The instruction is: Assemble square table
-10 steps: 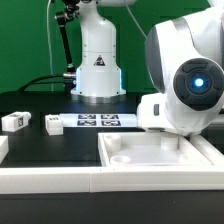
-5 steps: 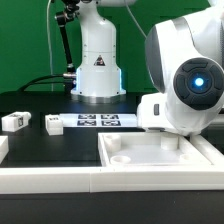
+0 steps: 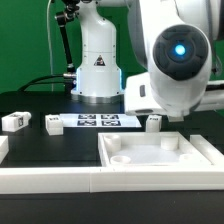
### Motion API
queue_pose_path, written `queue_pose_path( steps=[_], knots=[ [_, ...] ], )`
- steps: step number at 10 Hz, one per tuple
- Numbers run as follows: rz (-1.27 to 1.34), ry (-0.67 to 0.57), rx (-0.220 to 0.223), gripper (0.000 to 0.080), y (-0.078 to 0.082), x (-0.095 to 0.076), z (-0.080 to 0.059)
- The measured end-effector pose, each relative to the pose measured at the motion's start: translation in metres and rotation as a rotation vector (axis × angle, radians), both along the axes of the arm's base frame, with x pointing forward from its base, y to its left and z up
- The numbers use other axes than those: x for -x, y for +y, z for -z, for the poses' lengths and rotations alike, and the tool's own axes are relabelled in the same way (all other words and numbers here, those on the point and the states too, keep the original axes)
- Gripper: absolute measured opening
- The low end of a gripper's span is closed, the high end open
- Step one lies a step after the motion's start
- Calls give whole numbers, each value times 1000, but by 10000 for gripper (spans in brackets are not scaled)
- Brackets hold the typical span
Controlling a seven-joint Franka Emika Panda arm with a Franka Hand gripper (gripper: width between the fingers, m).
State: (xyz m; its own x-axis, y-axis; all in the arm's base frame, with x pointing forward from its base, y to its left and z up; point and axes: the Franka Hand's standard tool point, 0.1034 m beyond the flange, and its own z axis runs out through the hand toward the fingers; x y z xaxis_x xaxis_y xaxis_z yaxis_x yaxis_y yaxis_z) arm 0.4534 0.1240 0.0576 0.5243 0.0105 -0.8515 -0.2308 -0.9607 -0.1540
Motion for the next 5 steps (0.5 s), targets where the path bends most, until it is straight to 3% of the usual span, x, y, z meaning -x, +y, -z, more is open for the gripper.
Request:
queue_pose_path(
  steps=[2,5],
  knots=[
    [10,-30,-8,290,-9,-9,-9],
    [26,-120,7,290,-7,-19,-2]
  ],
)
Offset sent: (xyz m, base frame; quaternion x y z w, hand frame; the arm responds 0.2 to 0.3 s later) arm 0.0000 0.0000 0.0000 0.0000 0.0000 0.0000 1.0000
